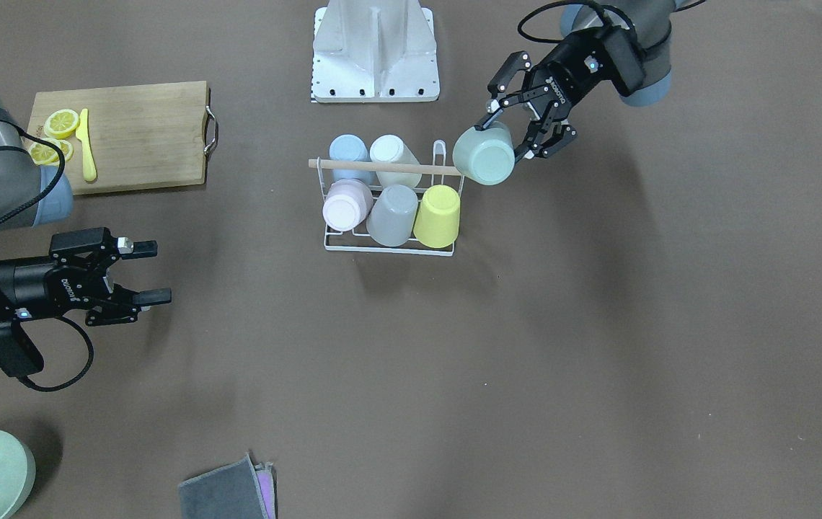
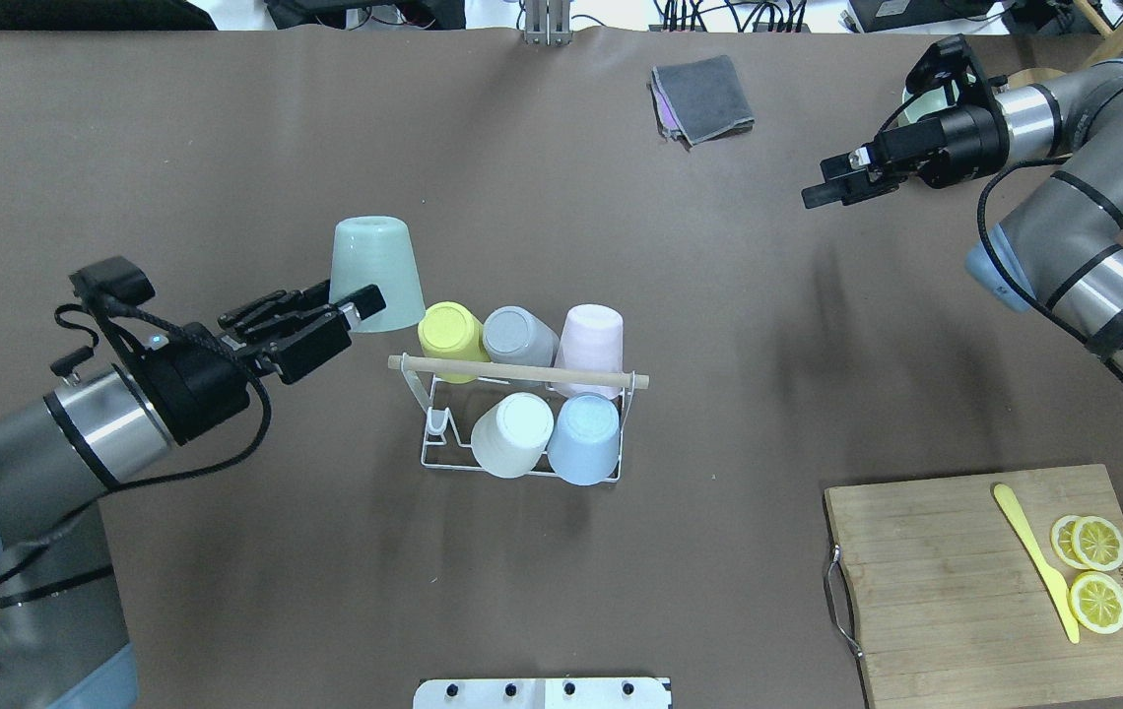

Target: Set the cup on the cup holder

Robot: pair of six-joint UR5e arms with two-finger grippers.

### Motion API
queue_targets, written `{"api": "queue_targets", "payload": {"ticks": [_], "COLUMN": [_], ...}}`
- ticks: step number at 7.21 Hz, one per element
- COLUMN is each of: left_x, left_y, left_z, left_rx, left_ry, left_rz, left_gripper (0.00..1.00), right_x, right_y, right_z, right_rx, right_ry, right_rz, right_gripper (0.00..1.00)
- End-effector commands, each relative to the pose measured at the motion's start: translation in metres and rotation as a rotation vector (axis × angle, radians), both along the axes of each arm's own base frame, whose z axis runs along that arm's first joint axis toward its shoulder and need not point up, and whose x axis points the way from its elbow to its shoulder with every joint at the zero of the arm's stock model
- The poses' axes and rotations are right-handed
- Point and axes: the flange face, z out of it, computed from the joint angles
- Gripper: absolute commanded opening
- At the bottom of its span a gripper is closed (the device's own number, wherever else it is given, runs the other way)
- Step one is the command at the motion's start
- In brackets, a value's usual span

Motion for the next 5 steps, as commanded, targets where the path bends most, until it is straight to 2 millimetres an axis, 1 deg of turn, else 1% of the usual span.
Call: {"api": "queue_targets", "payload": {"ticks": [1, 2, 3, 4, 5], "left_x": [0.015, 0.018, 0.02, 0.022, 0.023], "left_y": [0.019, 0.025, 0.027, 0.027, 0.027], "left_z": [-0.008, -0.01, -0.017, -0.024, -0.026], "left_rx": [0.018, 0.012, 0.019, 0.02, 0.021], "left_ry": [-0.018, -0.028, -0.025, -0.013, -0.015], "left_rz": [-0.069, -0.126, -0.149, -0.161, -0.174], "left_gripper": [0.0, 0.0, 0.0, 0.0, 0.0], "right_x": [0.003, 0.0, 0.004, 0.012, 0.016], "right_y": [-0.003, 0.002, 0.004, 0.011, 0.02], "right_z": [-0.003, 0.001, 0.001, -0.003, -0.001], "right_rx": [-0.397, -0.524, -0.619, -0.64, -0.617], "right_ry": [0.286, 0.436, 0.536, 0.667, 0.768], "right_rz": [-0.278, -0.376, -0.424, -0.445, -0.448], "right_gripper": [0.95, 0.95, 0.95, 0.94, 0.94]}}
